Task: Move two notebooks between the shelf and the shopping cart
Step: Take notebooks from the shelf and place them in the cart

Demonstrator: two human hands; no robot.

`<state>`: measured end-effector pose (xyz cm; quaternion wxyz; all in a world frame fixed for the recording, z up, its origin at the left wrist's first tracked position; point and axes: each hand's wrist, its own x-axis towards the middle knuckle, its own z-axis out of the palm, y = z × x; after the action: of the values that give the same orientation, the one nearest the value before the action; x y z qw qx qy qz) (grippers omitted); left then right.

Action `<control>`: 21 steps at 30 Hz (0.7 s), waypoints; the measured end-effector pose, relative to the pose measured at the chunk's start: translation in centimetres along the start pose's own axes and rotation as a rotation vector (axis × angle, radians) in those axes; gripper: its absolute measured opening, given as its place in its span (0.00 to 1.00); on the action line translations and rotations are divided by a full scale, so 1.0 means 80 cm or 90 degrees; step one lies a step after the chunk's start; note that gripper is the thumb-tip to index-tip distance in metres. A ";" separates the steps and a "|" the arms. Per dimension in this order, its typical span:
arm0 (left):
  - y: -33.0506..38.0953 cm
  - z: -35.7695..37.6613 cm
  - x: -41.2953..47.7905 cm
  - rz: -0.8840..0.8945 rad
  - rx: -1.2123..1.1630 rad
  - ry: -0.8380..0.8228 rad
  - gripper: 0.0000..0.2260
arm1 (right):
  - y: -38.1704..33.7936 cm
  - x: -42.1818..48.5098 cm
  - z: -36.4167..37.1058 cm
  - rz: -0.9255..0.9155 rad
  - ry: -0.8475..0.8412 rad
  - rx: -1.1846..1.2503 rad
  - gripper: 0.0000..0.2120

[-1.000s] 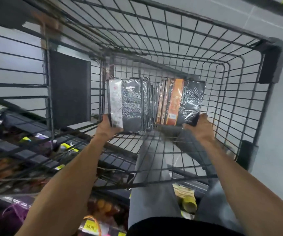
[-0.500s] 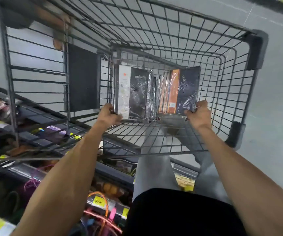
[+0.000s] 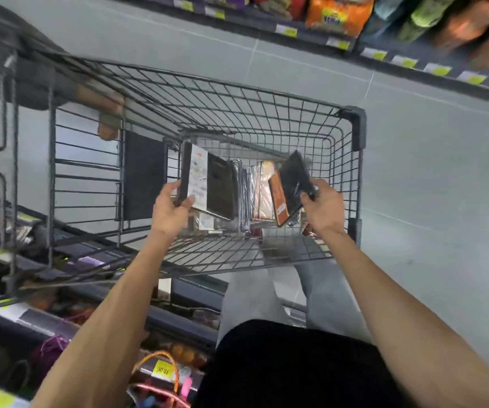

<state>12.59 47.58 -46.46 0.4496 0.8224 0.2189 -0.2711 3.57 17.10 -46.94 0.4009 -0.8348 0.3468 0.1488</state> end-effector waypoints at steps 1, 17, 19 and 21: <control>0.001 -0.003 -0.006 0.006 -0.015 -0.009 0.21 | 0.001 -0.005 -0.007 -0.005 0.004 0.008 0.17; 0.070 -0.090 -0.109 0.138 -0.168 -0.162 0.21 | -0.026 -0.120 -0.113 -0.017 0.152 0.445 0.17; 0.098 -0.086 -0.119 0.159 -0.184 -0.193 0.22 | -0.025 -0.138 -0.131 -0.038 0.182 0.482 0.16; 0.127 -0.078 -0.128 0.185 -0.194 -0.216 0.23 | -0.023 -0.150 -0.147 -0.056 0.206 0.521 0.17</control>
<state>12.49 46.67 -30.77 0.6327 0.7108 0.0583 -0.3018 -4.06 14.34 -32.11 0.6449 -0.6335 0.3999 -0.1508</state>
